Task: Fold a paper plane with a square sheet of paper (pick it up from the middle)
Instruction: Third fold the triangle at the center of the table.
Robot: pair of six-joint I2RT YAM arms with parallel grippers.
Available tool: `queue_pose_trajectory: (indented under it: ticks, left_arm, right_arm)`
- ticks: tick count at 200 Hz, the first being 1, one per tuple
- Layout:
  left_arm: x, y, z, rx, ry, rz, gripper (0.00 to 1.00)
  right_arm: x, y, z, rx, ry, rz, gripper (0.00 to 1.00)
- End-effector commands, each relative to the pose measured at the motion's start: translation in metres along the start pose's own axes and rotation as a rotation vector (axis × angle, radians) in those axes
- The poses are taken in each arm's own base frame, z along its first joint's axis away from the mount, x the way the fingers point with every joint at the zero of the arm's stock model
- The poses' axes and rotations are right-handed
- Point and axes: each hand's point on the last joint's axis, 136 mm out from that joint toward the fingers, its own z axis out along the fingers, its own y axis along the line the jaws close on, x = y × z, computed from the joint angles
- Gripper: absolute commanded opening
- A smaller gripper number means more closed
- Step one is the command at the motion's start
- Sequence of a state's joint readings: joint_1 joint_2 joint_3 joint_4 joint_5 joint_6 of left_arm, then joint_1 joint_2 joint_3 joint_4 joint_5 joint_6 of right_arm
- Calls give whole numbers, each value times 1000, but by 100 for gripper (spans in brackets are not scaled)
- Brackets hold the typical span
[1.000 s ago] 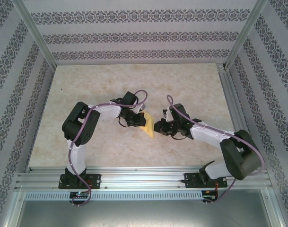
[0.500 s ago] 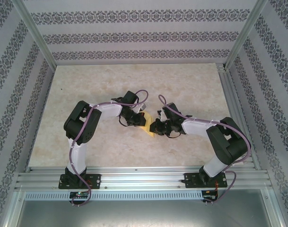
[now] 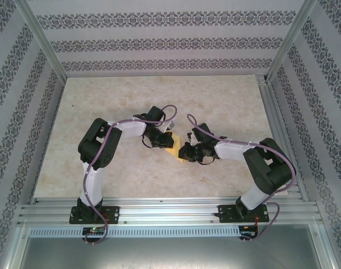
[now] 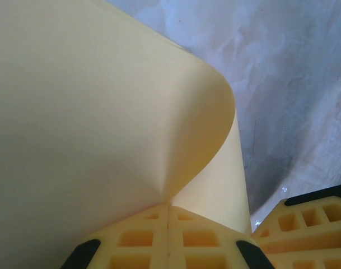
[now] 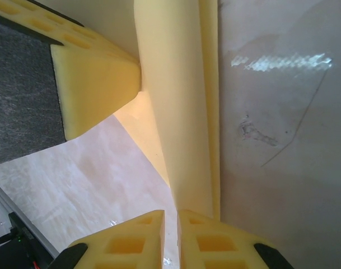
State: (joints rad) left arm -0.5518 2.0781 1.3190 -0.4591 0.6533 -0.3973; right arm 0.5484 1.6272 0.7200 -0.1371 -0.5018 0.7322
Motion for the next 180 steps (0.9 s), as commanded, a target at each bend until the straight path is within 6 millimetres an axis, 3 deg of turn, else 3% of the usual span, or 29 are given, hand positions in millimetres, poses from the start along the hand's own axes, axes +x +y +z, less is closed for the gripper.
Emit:
queue_pose_trajectory:
  ticks: [1,60,148,180]
  left_arm:
    - [-3,5,0,-2,14,8,1]
    - [-4,2,-2,2,24,14,2]
    - [3,1,-8,-7,31,22,0]
    - [4,1,-11,-15,30,21,0]
  right_arm:
    - [0,-2,3,22,0,-24,15]
    - [1,-3,3,24,0,-22,16]
    - [-9,27,-16,-115,-41,-39,19]
    - [-11,17,-16,-73,-46,-28,19]
